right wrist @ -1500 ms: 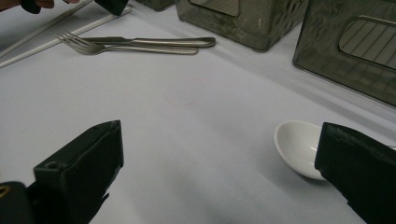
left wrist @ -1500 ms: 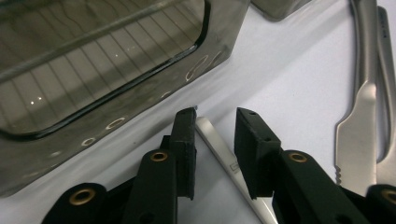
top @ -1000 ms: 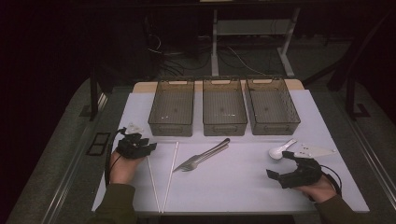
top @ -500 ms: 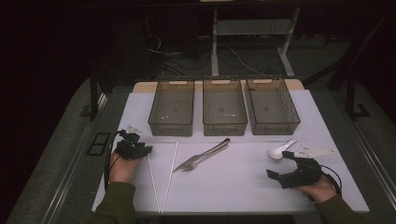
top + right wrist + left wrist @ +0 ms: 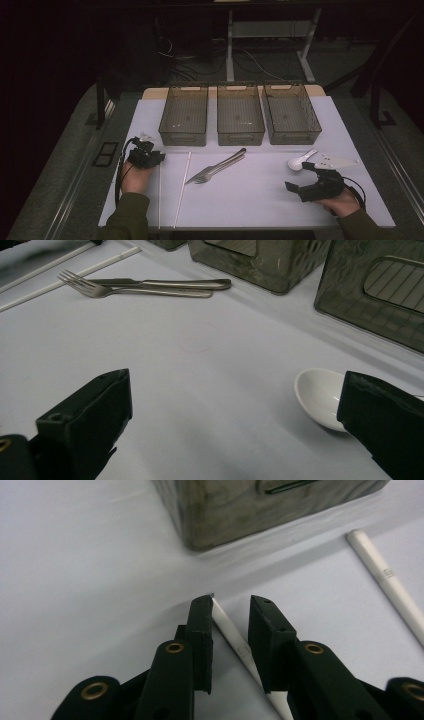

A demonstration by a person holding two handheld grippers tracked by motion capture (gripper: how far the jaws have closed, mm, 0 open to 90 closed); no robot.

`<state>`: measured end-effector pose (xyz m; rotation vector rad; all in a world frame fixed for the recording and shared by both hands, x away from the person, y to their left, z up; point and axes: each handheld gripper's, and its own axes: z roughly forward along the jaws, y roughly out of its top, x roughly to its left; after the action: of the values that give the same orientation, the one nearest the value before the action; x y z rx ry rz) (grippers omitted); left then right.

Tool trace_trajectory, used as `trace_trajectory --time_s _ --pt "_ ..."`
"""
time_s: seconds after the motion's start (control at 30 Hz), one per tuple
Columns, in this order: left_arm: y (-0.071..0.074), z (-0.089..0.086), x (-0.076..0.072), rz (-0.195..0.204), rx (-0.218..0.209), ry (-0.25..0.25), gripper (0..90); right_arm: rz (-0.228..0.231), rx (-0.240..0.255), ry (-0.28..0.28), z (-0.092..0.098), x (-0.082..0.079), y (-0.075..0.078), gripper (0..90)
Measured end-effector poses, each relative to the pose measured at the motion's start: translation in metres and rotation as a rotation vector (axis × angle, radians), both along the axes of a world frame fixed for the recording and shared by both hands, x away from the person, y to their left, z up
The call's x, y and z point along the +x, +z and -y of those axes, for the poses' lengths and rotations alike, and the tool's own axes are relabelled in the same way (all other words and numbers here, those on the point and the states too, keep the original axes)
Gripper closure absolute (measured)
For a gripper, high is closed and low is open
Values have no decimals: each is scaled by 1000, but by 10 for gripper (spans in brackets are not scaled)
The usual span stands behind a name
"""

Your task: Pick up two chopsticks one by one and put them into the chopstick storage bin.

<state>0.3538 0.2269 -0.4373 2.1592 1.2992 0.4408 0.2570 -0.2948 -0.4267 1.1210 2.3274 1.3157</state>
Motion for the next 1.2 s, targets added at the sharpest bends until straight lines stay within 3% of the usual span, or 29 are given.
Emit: trace_trajectory --time_s 0.53,0.87,1.2 --pt "-1 36 11 13 19 -124 798 1 1 0 0 0 0 11" --pt "-1 55 13 13 20 -233 820 2 1 -1 0 0 0 11" --pt "-1 57 14 10 2 -267 815 0 1 3 0 0 0 11"
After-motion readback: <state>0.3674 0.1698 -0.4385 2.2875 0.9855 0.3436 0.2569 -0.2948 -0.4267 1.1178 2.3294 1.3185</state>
